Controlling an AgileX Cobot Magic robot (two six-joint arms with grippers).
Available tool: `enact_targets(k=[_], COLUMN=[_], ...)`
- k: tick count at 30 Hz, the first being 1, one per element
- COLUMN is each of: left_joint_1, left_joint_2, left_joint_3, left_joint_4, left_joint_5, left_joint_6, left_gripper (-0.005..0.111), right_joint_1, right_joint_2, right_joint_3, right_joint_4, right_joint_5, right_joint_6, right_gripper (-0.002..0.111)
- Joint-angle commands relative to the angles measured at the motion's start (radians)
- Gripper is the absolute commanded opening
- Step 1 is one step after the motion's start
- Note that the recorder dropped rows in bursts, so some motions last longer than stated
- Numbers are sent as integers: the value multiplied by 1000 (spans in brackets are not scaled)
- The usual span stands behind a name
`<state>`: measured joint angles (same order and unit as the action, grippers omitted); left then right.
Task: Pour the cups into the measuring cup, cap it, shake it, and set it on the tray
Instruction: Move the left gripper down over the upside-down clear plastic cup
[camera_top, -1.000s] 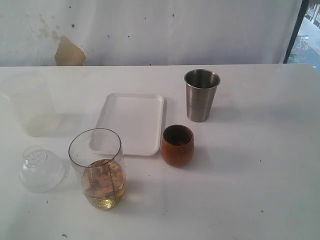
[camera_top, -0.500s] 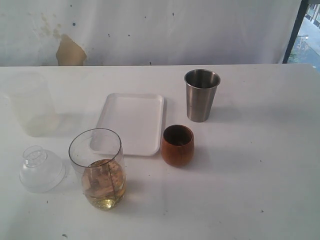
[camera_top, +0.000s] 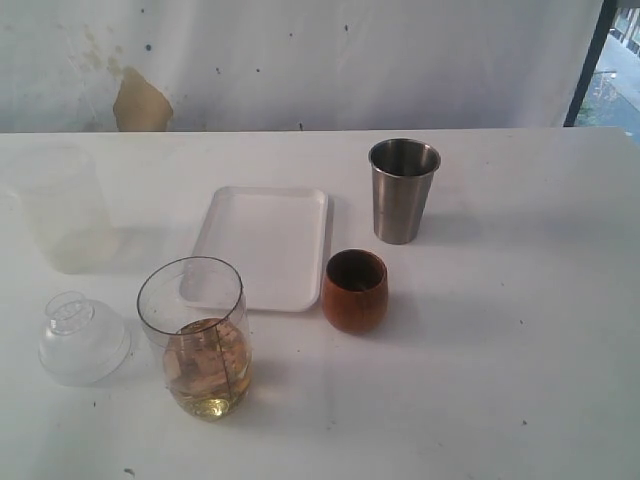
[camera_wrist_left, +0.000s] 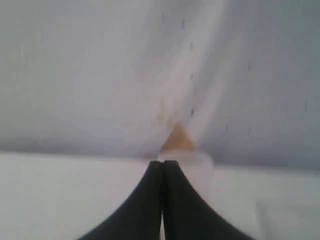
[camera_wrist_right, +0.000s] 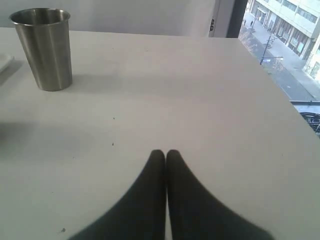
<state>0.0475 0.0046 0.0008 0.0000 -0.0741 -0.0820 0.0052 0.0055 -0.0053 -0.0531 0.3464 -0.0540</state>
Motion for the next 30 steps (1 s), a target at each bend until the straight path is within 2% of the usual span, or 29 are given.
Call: enact_targets(k=[1, 3, 5, 6, 7, 8, 9, 11, 12, 14, 15, 16, 17, 19, 20, 21, 22, 25, 28, 30], left_joint_1=[-1, -1, -1, -1, -1, -1, -1, -1, -1, -1, -1, -1, -1, -1, -1, -1, -1, -1, -1, -1], left_joint_2=[-5, -5, 31, 70, 88, 143, 204, 309, 348, 464, 540, 582, 653, 725, 758, 815, 847, 944, 1051, 1110], left_joint_3=[-1, -61, -135, -193, -224, -300, -363, -456, -486, -565, -611, -632, -665, -683, -690, -691, -691, -691, -691, -691], left_joint_4=[-95, -9, 160, 235, 257, 278, 278, 254, 219, 76, -38, -82, -150, -179, -186, -185, -188, -265, -334, -334], left_joint_5=[-371, -269, -205, -132, -69, 104, 236, 379, 418, 506, 567, 594, 644, 698, 730, 758, 772, 801, 804, 779], left_joint_6=[-336, -373, -412, -517, -546, -543, -477, -354, -317, -133, -13, 46, 159, 280, 304, 323, 323, 359, 455, 454], left_gripper=[0, 0, 0, 0, 0, 0, 0, 0, 0, 0, 5, 9, 20, 35, 44, 59, 66, 78, 79, 79], right_joint_1=[-5, -5, -5, -5, -5, -5, -5, -5, -5, -5, -5, -5, -5, -5, -5, -5, -5, -5, -5, -5], right_joint_2=[-6, -6, -6, -6, -6, -6, -6, -6, -6, -6, -6, -6, -6, -6, -6, -6, -6, -6, -6, -6], right_joint_3=[5, 5, 5, 5, 5, 5, 5, 5, 5, 5, 5, 5, 5, 5, 5, 5, 5, 5, 5, 5], right_joint_4=[2, 2, 2, 2, 2, 2, 2, 2, 2, 2, 2, 2, 2, 2, 2, 2, 2, 2, 2, 2], right_joint_5=[-11, -11, -11, -11, -11, -11, -11, -11, -11, -11, -11, -11, -11, -11, -11, -11, -11, -11, -11, -11], right_joint_6=[-9, -9, -9, -9, -9, -9, -9, -9, -9, -9, -9, -9, -9, -9, -9, -9, -9, -9, -9, -9], right_gripper=[0, 0, 0, 0, 0, 0, 0, 0, 0, 0, 0, 0, 0, 0, 0, 0, 0, 0, 0, 0])
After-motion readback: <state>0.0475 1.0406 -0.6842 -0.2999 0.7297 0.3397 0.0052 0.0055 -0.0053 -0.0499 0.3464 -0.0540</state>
